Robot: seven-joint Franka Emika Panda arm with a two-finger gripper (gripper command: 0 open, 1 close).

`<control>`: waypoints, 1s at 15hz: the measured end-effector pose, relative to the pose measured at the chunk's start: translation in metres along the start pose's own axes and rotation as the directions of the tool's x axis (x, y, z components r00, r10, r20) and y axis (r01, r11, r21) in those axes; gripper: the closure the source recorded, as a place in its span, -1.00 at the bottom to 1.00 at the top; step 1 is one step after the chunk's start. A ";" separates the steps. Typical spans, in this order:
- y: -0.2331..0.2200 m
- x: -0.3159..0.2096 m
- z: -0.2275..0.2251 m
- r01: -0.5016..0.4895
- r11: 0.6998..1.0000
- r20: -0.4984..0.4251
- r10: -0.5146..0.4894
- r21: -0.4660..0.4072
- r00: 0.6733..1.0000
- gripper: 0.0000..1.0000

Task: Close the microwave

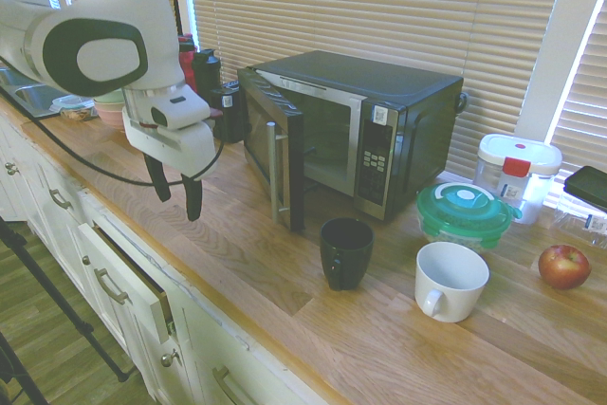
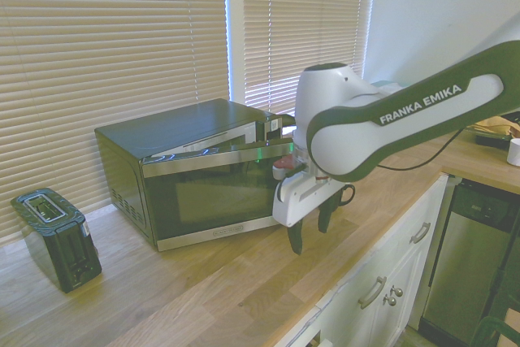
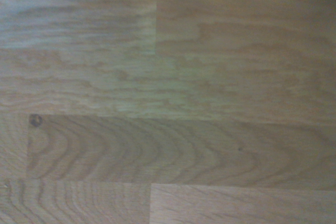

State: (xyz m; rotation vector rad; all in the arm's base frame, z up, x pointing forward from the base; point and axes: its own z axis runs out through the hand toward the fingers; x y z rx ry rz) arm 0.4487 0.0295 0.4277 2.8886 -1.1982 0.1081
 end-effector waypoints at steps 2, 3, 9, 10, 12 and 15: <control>-0.011 0.013 -0.013 0.001 1.000 -0.009 -0.001 -0.007 1.000 -1.00; -0.016 0.022 -0.014 -0.002 1.000 -0.004 0.002 -0.013 1.000 -1.00; -0.043 0.069 -0.020 0.017 0.999 0.017 -0.017 -0.027 1.000 -1.00; -0.048 0.073 -0.025 0.020 0.999 0.015 -0.020 -0.029 1.000 -1.00; -0.059 0.086 -0.031 0.025 0.999 0.012 -0.025 -0.036 1.000 -1.00; -0.079 0.117 -0.030 0.036 0.998 0.031 -0.035 -0.047 0.999 -1.00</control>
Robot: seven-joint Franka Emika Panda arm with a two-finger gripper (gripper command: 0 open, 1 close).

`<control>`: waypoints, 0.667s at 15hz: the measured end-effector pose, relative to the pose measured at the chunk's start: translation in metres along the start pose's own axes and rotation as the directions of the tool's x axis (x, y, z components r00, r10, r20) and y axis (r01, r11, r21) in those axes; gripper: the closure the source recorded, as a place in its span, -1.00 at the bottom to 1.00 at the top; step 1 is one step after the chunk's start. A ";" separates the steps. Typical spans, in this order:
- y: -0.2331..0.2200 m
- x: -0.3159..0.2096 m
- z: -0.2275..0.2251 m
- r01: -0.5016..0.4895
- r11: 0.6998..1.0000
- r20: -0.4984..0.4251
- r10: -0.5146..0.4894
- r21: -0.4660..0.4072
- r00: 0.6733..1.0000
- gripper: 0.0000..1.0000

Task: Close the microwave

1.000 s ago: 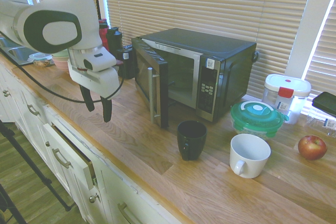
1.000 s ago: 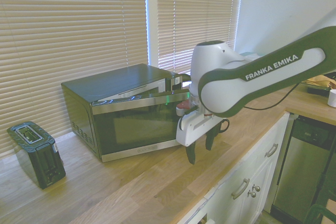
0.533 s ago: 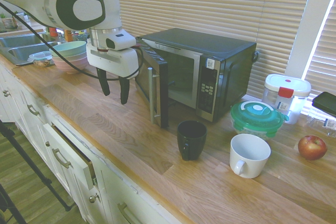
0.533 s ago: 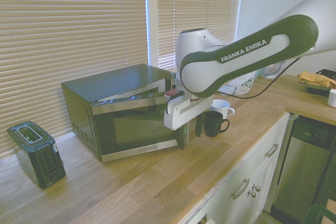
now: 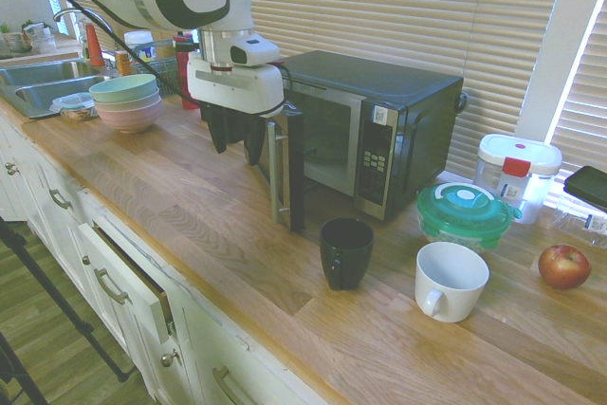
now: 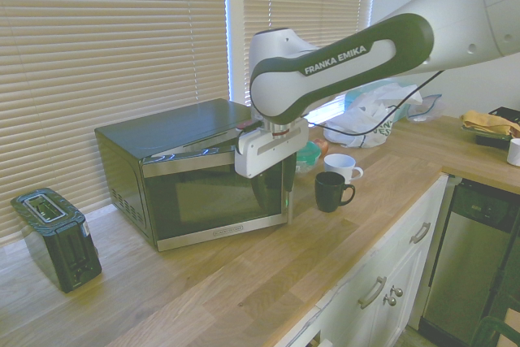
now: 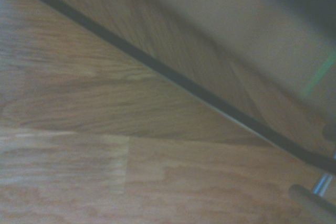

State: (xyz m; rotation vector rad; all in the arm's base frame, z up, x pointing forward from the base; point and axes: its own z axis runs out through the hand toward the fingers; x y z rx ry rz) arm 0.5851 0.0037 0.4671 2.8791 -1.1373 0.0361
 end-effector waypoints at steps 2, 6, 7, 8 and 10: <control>-0.010 0.030 -0.001 -0.002 1.000 0.002 0.002 -0.001 1.000 -1.00; -0.027 0.074 -0.002 -0.004 1.000 -0.014 0.004 0.012 1.000 -1.00; -0.030 0.082 -0.002 -0.002 1.000 -0.019 0.002 0.015 1.000 -1.00; -0.035 0.088 -0.004 0.000 1.000 -0.026 0.000 0.019 1.000 -1.00; -0.044 0.101 -0.008 0.012 0.999 -0.050 -0.010 0.033 0.999 -1.00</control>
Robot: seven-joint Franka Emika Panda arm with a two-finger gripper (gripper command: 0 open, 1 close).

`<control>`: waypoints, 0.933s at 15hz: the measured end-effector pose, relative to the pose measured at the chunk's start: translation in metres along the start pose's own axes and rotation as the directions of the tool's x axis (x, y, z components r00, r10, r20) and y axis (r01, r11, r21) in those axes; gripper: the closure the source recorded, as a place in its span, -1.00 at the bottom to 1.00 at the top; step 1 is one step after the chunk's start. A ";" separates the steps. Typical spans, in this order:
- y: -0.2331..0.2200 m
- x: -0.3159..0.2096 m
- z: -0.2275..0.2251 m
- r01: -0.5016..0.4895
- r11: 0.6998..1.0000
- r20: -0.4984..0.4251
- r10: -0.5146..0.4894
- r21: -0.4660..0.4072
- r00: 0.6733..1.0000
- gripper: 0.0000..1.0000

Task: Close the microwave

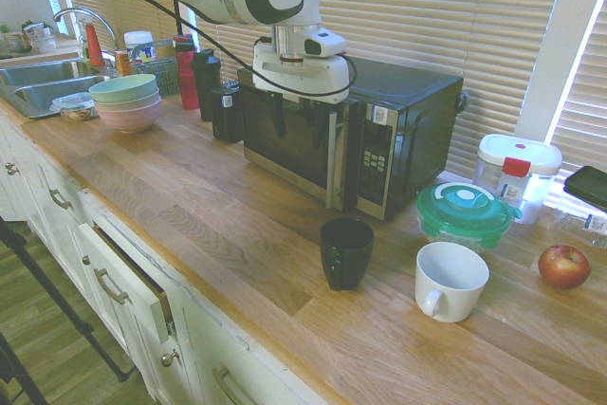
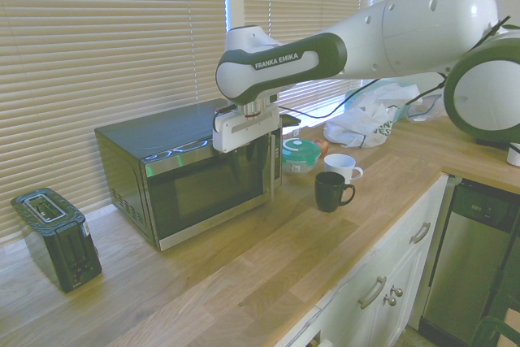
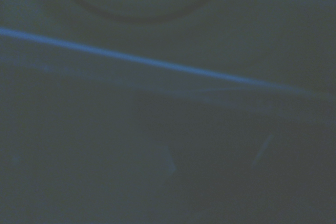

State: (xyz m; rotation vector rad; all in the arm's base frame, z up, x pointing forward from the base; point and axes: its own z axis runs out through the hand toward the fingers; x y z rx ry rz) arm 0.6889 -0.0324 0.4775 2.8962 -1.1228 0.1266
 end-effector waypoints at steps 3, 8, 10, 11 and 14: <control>-0.009 0.012 -0.002 0.016 1.000 -0.015 -0.016 0.009 1.000 -1.00; -0.011 0.017 0.001 0.016 1.000 -0.007 -0.016 0.014 1.000 -1.00; -0.006 0.008 0.007 0.020 1.000 -0.011 -0.020 0.017 1.000 -1.00; -0.002 0.003 0.014 0.022 1.000 -0.010 -0.021 0.017 1.000 -1.00; 0.008 -0.022 0.018 0.035 0.999 -0.012 -0.035 0.024 0.999 -1.00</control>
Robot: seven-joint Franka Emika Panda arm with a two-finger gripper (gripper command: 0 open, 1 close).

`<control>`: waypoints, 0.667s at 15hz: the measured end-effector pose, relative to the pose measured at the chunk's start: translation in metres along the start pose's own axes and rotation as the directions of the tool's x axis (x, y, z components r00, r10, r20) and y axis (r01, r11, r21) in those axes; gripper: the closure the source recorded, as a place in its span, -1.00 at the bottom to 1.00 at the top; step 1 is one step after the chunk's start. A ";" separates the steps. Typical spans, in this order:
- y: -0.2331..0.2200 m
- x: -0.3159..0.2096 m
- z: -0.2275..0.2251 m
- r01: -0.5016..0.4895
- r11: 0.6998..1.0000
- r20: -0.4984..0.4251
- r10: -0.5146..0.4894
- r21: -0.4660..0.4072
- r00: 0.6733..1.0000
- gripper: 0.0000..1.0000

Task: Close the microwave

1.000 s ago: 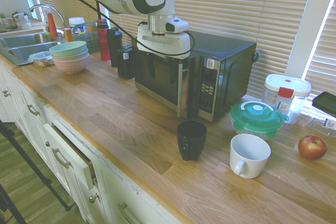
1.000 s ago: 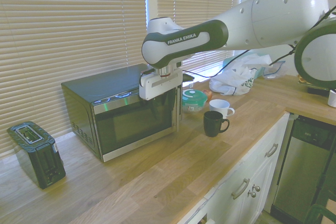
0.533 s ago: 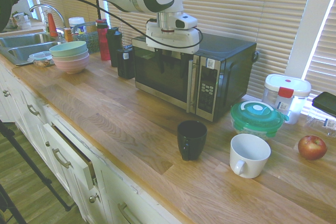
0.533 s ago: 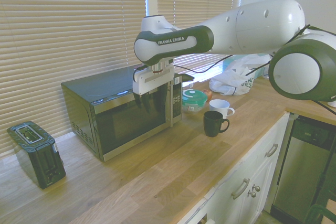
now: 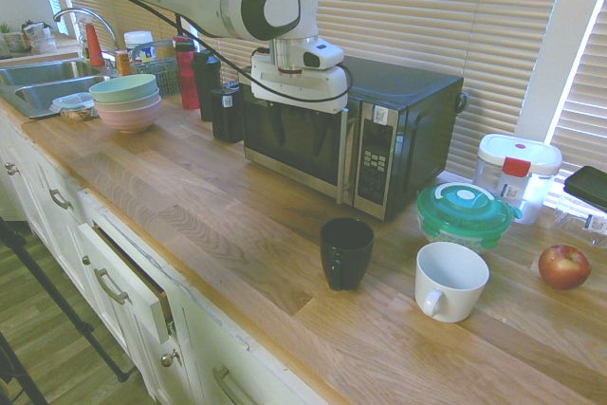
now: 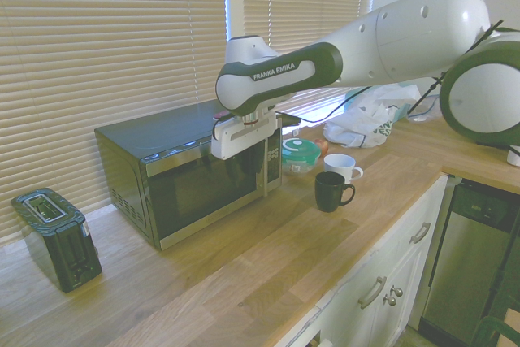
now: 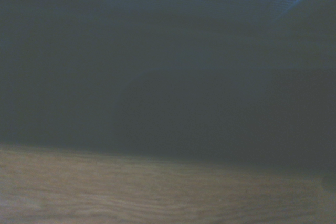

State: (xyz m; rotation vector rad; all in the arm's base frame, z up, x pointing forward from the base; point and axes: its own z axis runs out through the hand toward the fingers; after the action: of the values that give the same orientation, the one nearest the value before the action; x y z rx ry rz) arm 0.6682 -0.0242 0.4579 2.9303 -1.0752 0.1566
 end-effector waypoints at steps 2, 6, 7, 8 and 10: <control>0.009 -0.022 -0.003 0.011 1.000 0.000 -0.011 0.004 1.000 -1.00; 0.040 -0.057 0.025 -0.004 1.000 0.005 0.004 0.007 1.000 -1.00; 0.047 -0.067 0.038 -0.005 1.000 0.009 0.005 0.005 1.000 -1.00; 0.054 -0.078 0.053 -0.009 1.000 0.010 0.009 0.003 1.000 -1.00; 0.069 -0.102 0.078 -0.012 1.000 0.008 0.012 0.000 1.000 -1.00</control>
State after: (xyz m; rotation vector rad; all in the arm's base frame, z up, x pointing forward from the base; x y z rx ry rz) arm 0.5533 -0.0150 0.3686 2.9276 -1.0934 0.1444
